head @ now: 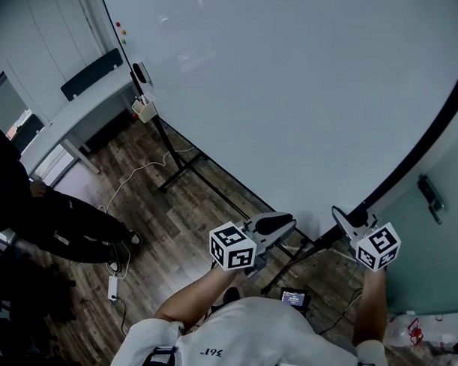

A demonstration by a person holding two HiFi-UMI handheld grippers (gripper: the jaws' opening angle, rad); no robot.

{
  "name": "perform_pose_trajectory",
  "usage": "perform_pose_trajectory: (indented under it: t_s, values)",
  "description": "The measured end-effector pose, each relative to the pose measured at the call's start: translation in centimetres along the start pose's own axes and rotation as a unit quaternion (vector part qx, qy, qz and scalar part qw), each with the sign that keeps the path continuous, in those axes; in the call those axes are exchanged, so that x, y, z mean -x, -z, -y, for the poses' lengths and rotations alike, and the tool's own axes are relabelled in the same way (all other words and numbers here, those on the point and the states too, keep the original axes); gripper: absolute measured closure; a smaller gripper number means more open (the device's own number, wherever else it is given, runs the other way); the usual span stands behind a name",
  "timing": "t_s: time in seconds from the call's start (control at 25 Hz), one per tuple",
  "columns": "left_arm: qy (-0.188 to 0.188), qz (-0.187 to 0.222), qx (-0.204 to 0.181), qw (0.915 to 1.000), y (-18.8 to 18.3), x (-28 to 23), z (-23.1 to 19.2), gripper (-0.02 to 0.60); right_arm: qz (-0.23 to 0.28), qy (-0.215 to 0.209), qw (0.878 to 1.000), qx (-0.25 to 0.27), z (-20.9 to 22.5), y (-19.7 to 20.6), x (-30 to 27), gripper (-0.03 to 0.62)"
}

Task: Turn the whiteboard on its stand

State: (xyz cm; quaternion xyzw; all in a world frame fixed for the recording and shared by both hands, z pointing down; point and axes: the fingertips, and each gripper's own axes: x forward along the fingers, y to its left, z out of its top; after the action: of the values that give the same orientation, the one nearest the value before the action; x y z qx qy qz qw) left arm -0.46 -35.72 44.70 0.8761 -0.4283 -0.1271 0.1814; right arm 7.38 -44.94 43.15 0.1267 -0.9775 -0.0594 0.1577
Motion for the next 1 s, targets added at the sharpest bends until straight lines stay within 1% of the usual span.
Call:
perform_pose_trajectory:
  t_s: [0.36,0.76,1.0]
  values:
    - [-0.008,0.001,0.004,1.0,0.31,0.11,-0.13,0.529,-0.008,-0.003,1.0,0.028,0.32,-0.15,0.04,0.488]
    - [-0.013,0.005,0.006,0.9999,0.3,0.97,-0.1,0.529,-0.01,0.002,1.0,0.02,0.25,-0.23,0.14,0.488]
    - [-0.01,0.002,0.006,0.9999,0.38,0.9,0.23,0.529,-0.012,0.001,1.0,0.014,0.09,-0.21,0.21,0.488]
